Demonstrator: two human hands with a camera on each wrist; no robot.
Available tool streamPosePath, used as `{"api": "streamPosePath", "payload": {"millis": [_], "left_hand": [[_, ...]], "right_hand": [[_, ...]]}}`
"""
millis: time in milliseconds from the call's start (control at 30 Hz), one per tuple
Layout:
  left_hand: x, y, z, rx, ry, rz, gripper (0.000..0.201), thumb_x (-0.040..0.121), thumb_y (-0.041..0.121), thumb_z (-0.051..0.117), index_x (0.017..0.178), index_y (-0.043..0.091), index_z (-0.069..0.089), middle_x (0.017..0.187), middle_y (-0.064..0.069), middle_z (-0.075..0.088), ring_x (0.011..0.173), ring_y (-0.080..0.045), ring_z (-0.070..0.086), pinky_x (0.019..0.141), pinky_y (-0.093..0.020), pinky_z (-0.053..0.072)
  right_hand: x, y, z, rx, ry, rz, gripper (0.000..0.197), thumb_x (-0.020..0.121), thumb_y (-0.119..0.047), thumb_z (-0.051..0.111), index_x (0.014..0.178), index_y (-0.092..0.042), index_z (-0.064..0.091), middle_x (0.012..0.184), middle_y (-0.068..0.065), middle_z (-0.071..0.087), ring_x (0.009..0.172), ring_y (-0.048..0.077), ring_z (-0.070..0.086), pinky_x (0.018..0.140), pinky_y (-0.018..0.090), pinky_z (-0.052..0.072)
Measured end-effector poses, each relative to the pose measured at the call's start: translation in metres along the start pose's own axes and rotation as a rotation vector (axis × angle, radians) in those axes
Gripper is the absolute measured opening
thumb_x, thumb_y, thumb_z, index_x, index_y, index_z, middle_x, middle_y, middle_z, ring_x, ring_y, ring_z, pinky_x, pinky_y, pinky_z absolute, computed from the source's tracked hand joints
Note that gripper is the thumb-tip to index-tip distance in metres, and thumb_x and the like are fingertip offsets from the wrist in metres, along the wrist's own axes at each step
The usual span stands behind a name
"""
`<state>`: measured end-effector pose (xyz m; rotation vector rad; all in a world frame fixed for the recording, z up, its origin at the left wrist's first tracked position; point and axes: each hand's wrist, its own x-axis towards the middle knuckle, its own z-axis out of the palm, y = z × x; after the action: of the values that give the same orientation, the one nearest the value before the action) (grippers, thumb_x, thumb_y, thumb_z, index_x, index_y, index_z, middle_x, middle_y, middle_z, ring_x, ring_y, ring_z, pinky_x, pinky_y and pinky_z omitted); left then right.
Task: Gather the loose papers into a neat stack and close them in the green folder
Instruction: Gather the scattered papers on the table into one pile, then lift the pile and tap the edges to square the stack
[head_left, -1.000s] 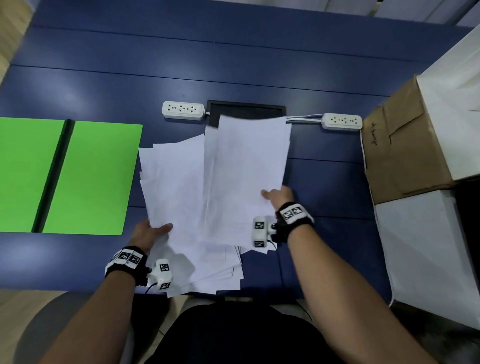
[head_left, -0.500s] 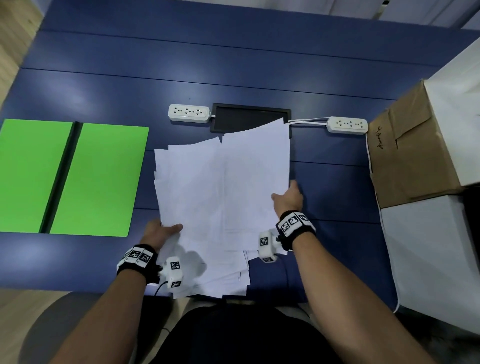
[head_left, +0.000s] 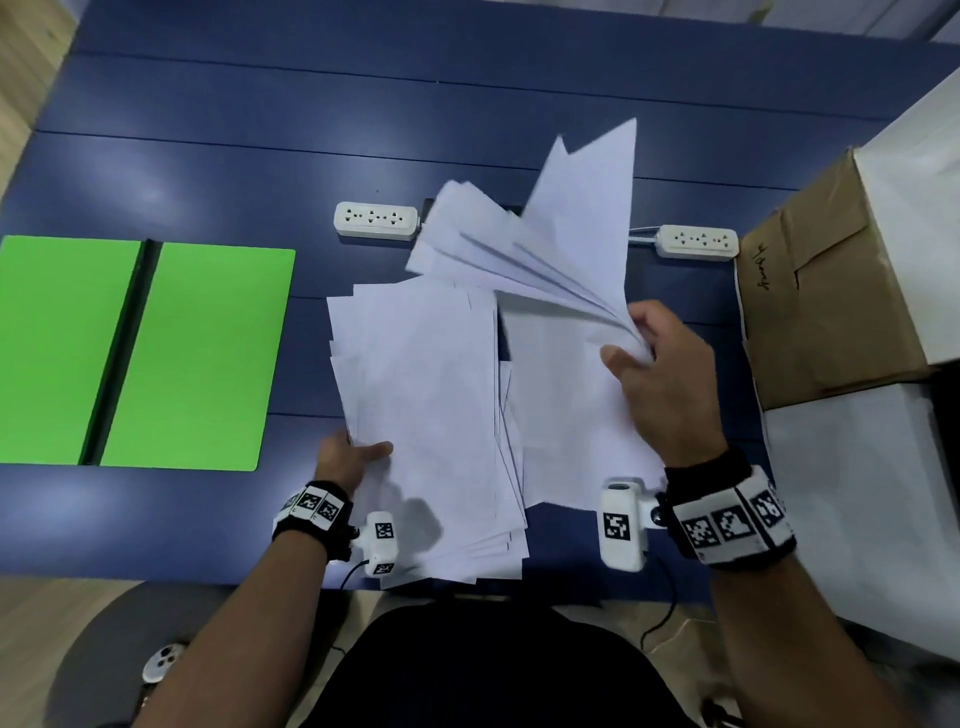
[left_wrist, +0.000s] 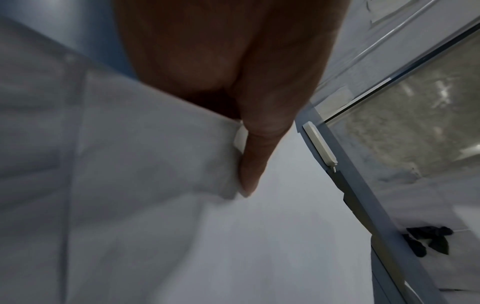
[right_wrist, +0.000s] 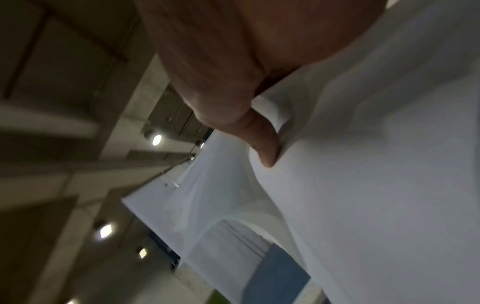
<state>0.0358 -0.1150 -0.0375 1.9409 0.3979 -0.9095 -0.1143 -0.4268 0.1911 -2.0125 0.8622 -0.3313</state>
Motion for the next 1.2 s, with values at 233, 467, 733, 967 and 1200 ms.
{"api": "streamPosePath", "payload": {"millis": [233, 467, 733, 967, 1200], "left_hand": [[-0.003, 0.001, -0.001, 0.054, -0.025, 0.068, 0.01, 0.085, 0.004, 0.073, 0.094, 0.006, 0.068, 0.093, -0.011, 0.074, 0.081, -0.022, 0.065, 0.077, -0.036, 0.058], [0.001, 0.003, -0.003, 0.022, 0.019, -0.039, 0.074, 0.087, 0.083, 0.035, 0.097, 0.015, 0.061, 0.081, -0.007, 0.054, 0.079, -0.027, 0.054, 0.065, -0.034, 0.041], [-0.004, 0.012, 0.003, -0.124, -0.094, -0.03, 0.061, 0.065, 0.044, 0.092, 0.109, 0.007, 0.072, 0.098, -0.01, 0.08, 0.092, -0.031, 0.077, 0.089, -0.047, 0.06], [-0.002, 0.014, -0.003, 0.0, -0.13, -0.031, 0.057, 0.061, 0.041, 0.091, 0.107, 0.013, 0.073, 0.098, -0.004, 0.08, 0.095, -0.028, 0.076, 0.095, -0.049, 0.057], [-0.002, 0.022, 0.0, -0.03, -0.166, -0.078, 0.066, 0.054, 0.036, 0.095, 0.109, 0.008, 0.075, 0.098, -0.012, 0.08, 0.094, -0.037, 0.076, 0.093, -0.059, 0.057]], "right_hand": [[0.002, 0.037, 0.068, 0.505, -0.092, 0.293, 0.035, 0.082, 0.006, 0.071, 0.11, -0.015, 0.07, 0.106, 0.002, 0.076, 0.097, 0.021, 0.072, 0.089, 0.035, 0.058], [-0.007, 0.124, 0.171, -0.129, -0.193, 0.635, 0.032, 0.083, -0.006, 0.061, 0.115, -0.008, 0.064, 0.128, 0.012, 0.062, 0.113, 0.032, 0.062, 0.09, 0.036, 0.054], [-0.008, 0.107, 0.194, -0.112, -0.137, 0.757, 0.058, 0.077, -0.015, 0.069, 0.129, -0.009, 0.044, 0.134, 0.014, 0.039, 0.11, 0.04, 0.057, 0.082, 0.033, 0.048], [0.004, 0.134, 0.181, -0.024, -0.206, 0.818, 0.038, 0.058, -0.036, 0.075, 0.09, -0.017, 0.069, 0.086, -0.004, 0.071, 0.092, 0.03, 0.068, 0.092, 0.042, 0.053], [0.005, 0.121, 0.179, 0.115, -0.29, 0.761, 0.036, 0.075, -0.014, 0.077, 0.107, -0.002, 0.066, 0.112, 0.012, 0.071, 0.1, 0.031, 0.067, 0.085, 0.034, 0.055]]}}
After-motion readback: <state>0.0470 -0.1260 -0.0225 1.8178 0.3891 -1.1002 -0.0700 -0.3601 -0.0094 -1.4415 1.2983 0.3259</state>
